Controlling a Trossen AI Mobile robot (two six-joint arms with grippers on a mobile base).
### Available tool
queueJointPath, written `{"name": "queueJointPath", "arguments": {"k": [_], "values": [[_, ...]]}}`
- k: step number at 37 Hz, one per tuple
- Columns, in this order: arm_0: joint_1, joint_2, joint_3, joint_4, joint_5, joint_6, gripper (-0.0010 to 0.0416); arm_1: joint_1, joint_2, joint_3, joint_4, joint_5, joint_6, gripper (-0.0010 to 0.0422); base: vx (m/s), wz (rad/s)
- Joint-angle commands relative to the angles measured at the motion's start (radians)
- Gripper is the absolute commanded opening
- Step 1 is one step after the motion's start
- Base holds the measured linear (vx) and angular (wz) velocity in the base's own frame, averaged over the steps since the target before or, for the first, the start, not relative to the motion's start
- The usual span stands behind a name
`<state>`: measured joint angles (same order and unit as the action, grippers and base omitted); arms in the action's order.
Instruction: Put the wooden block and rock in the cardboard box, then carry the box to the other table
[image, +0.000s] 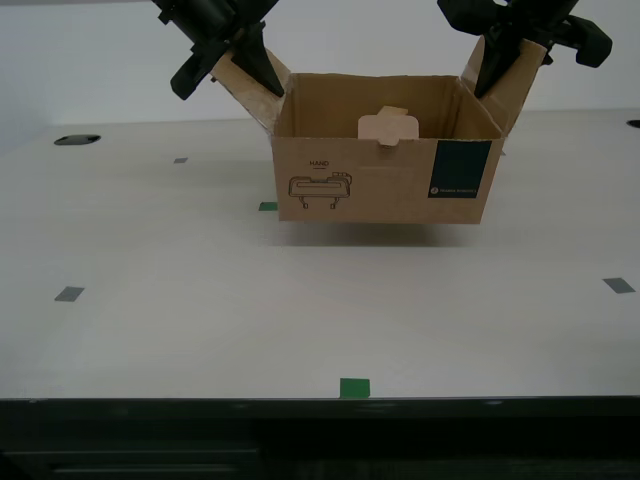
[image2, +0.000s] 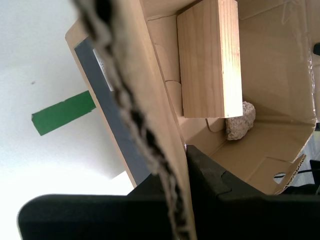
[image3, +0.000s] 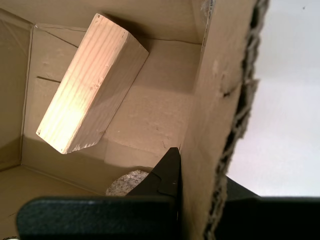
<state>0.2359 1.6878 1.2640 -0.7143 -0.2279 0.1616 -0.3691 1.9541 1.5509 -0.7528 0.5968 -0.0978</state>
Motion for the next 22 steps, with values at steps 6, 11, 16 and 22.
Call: {"name": "queueJointPath", "arguments": {"k": [6, 11, 16, 22], "values": [[0.001, -0.001, 0.000, -0.001, 0.008, -0.004, -0.0001, 0.000, -0.004, 0.001, 0.005, 0.001, 0.016, -0.0001, -0.051, -0.002], [0.001, -0.001, 0.000, -0.001, 0.008, -0.003, -0.0001, 0.000, -0.004, 0.001, 0.000, 0.001, 0.015, -0.0001, -0.053, 0.014], [0.002, -0.001, 0.000, -0.001, 0.008, -0.003, -0.0001, 0.000, -0.004, 0.001, 0.004, 0.000, 0.014, -0.0001, -0.062, 0.026], [0.003, -0.001, 0.000, 0.000, 0.008, 0.002, -0.0001, 0.000, -0.004, 0.001, 0.014, -0.014, 0.013, -0.0001, -0.070, 0.034]]}}
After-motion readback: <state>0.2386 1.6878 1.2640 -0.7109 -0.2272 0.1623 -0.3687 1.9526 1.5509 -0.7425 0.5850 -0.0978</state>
